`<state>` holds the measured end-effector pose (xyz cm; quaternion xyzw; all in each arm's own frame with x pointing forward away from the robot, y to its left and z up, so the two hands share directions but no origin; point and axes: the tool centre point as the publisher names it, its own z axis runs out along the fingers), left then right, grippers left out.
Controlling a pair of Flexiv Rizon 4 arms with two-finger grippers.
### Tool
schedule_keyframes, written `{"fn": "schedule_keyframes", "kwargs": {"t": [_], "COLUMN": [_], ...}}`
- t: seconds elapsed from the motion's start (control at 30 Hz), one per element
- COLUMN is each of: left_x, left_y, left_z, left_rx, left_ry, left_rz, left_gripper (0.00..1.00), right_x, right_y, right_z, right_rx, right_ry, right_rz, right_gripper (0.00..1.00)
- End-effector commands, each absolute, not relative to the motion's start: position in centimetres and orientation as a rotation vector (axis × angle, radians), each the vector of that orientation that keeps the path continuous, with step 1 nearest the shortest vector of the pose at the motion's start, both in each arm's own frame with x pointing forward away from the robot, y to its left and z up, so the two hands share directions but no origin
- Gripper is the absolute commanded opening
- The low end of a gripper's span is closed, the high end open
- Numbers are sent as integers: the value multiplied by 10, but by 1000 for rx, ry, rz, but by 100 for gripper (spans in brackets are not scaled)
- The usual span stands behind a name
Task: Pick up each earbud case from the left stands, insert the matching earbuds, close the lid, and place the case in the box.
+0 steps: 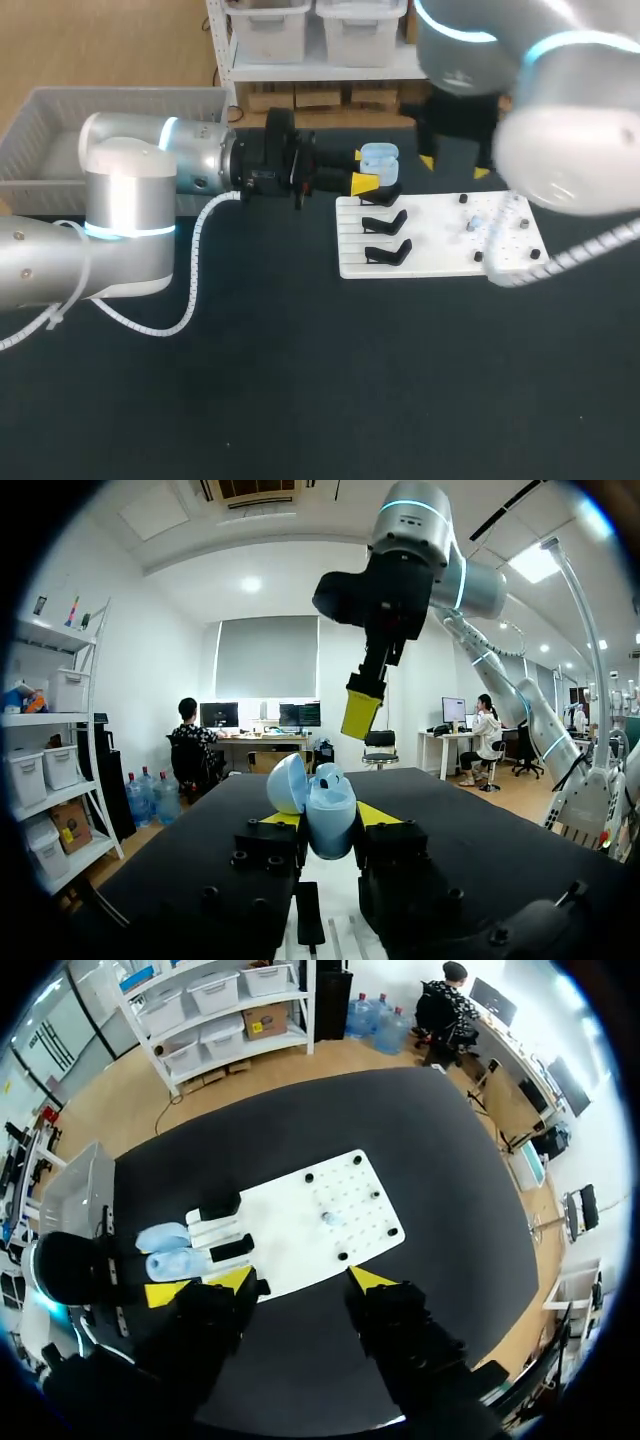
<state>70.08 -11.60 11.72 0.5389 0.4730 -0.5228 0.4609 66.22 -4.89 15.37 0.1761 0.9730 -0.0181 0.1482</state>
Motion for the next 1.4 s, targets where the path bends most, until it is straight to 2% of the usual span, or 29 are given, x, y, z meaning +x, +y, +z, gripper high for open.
{"fn": "schedule_keyframes", "kwargs": {"t": [0.03,0.27,1.4], "left_x": [699,699,699], "left_y": [-116,-116,-116], "left_z": [116,116,116], "left_rx": [1322,1322,1322], "left_ry": [1162,1162,1162], "left_rz": [-1281,-1281,-1281], "left_gripper": [0,0,0], "right_x": [663,668,689], "right_y": [-61,-72,-98], "right_z": [133,105,26], "right_rx": [441,409,284], "right_ry": [2777,2791,2913], "right_rz": [203,150,125], "right_gripper": [54,47,46]}}
